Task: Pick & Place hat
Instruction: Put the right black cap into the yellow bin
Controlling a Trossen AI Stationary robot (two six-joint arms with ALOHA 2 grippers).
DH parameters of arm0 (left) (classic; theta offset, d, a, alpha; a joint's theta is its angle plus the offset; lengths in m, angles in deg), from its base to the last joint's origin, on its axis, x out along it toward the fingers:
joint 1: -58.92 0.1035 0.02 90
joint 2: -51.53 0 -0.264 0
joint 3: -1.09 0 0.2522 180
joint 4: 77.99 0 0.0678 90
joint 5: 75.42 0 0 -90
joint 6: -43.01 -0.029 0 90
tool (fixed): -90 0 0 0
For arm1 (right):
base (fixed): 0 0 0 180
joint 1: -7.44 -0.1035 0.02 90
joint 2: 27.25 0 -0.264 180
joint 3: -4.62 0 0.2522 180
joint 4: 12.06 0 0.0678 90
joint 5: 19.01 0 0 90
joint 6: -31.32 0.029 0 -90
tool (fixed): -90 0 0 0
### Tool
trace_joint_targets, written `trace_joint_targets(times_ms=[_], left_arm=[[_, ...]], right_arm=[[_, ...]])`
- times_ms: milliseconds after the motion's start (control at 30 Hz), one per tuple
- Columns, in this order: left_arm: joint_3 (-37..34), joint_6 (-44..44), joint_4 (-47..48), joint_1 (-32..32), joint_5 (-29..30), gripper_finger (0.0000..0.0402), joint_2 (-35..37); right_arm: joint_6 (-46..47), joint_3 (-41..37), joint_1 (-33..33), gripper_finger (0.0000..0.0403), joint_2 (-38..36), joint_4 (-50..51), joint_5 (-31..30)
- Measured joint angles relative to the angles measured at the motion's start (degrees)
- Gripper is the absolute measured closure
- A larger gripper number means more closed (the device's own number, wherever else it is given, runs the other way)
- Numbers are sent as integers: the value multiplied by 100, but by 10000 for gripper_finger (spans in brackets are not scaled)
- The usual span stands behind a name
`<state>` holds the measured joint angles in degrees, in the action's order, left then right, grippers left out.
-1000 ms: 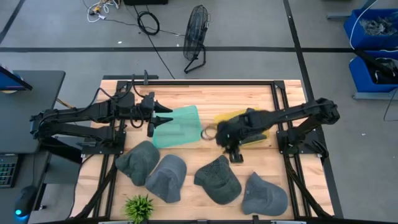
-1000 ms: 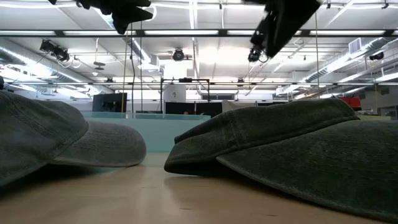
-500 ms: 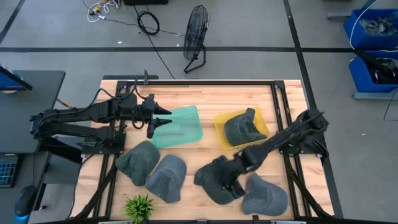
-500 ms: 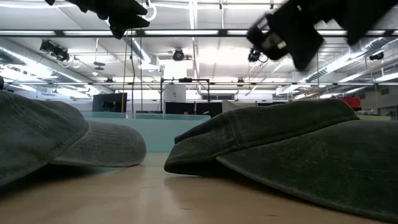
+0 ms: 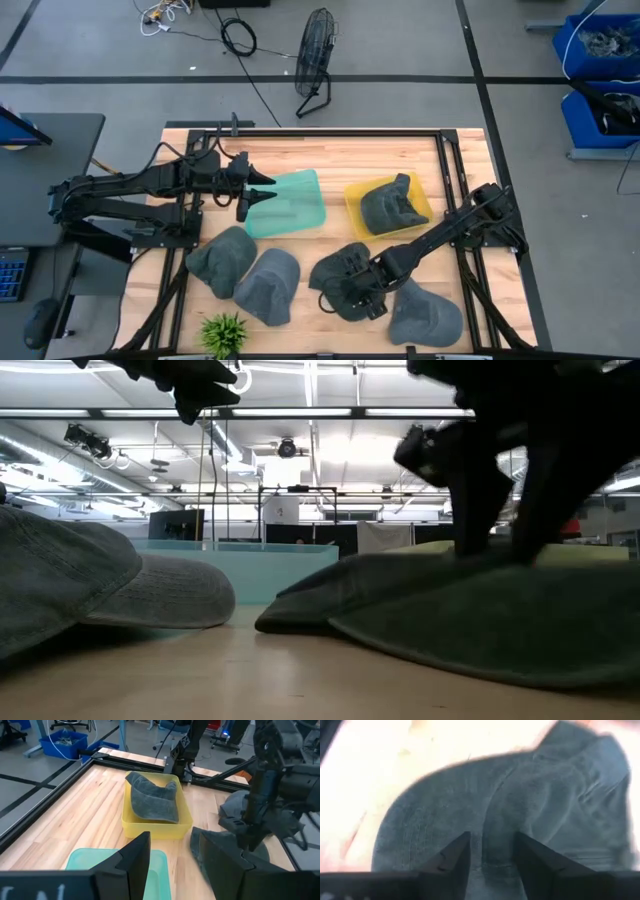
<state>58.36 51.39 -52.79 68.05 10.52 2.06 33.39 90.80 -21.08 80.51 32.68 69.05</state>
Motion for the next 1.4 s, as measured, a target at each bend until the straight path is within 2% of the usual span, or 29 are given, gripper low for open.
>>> trace_joint_targets(times_ms=[200, 400, 567, 667, 767, 833, 867, 933, 1133, 1200, 1267, 1400], left_arm=[[0, 2, 0, 2, 0, 225, -2], [0, 0, 4, 2, -1, 225, -2], [0, -4, 0, 0, 0, 225, -2], [0, -7, 0, 2, 0, 225, -2], [0, -9, 0, 2, 0, 225, -2], [0, -9, 0, 2, 0, 225, -2], [0, -11, 0, 2, 0, 225, -2], [0, -11, 0, 1, 0, 225, -2], [0, -9, 0, 2, 0, 225, -2], [0, -8, 0, 1, 0, 225, -2], [0, -9, 0, 2, 0, 225, -2], [1, -7, 0, 2, 0, 225, -2]], right_arm=[[-209, 326, 0, 260, -83, 469, -474], [-3, -79, 20, 259, -83, 410, -102], [527, -345, 32, 266, -85, 274, -142], [808, -383, 42, 294, -85, 153, -140], [1365, -367, 93, 347, -85, 2, -138], [1711, -250, 158, 384, -81, 53, -25], [1805, -146, 191, 390, -78, 91, 111], [1989, 137, 230, 388, -72, 232, 303], [1857, 1427, 290, 396, -72, 1356, 256], [1873, 1943, 350, 395, -72, 1730, 18], [1898, 2471, 392, 395, -72, 2292, -504], [2353, 3472, 483, 396, -72, 4075, -2087]])
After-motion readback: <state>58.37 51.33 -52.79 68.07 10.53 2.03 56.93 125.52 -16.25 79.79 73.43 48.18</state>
